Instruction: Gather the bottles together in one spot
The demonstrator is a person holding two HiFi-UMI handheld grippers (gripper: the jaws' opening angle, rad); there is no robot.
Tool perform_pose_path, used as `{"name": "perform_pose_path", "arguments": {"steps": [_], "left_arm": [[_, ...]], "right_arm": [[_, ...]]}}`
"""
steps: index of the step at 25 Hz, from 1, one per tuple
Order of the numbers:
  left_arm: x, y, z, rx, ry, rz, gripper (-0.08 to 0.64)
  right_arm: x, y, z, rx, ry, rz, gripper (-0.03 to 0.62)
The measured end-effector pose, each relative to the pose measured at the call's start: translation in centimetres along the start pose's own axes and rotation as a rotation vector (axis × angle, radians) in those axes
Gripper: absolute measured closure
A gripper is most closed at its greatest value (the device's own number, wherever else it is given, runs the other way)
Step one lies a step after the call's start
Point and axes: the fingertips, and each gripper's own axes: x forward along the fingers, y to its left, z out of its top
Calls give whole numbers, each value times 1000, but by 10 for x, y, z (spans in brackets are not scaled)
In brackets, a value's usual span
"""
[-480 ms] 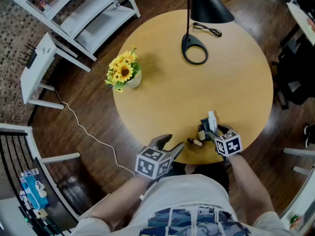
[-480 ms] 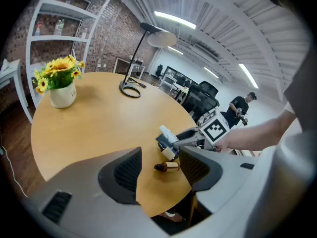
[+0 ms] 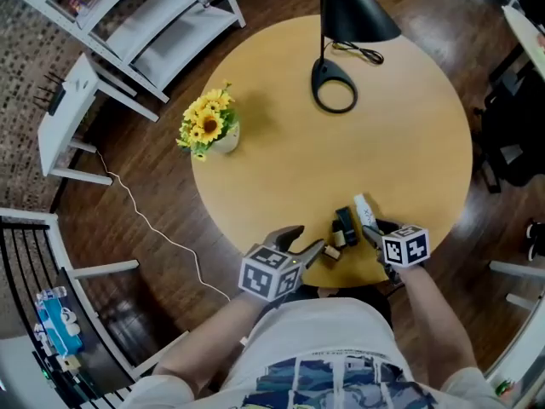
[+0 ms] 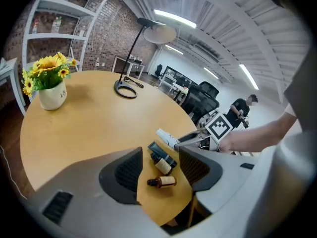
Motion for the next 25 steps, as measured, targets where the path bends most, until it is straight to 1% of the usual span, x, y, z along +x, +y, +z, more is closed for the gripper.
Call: {"name": "perform_pose_path", "arguments": {"steps": [3, 5, 7, 10, 12, 14, 15, 16, 19, 22, 23, 24, 25], "left_arm": [[13, -25, 22, -31, -41, -23, 339], [24, -43, 42, -68, -85, -68, 339], [32, -61, 69, -149, -141, -142, 339], [46, -91, 110, -277, -216, -280, 339], [58, -115, 130, -335, -242, -365, 325], [71, -136, 141, -380, -250, -426, 322], [77, -144, 143, -387, -247, -437, 357], [83, -150, 144, -384, -242, -433, 428], [94, -158, 142, -339, -205, -384, 437], [99, -169, 147, -270, -191, -361, 439], [100, -168, 152, -237, -199, -335, 439], [100, -163, 158, -201, -213, -288, 439], [100, -154, 166, -166, -232, -222, 439]], "right_arm": [[-36, 6, 17, 32, -96, 96, 402], [-65, 17, 30, 21, -174, 176, 402], [-94, 34, 45, -23, -251, 263, 402], [-132, 51, 62, -91, -347, 372, 402], [-151, 52, 65, -128, -389, 420, 402], [-166, 48, 64, -155, -413, 453, 402], [-171, 44, 63, -167, -419, 461, 402], [-175, 38, 62, -179, -422, 465, 402], [-178, 21, 58, -226, -421, 459, 402], [-177, 6, 56, -276, -410, 423, 399], [-176, 0, 56, -292, -402, 406, 395], [-175, -5, 55, -310, -394, 387, 357], [-176, -11, 54, -328, -390, 367, 336]]}}
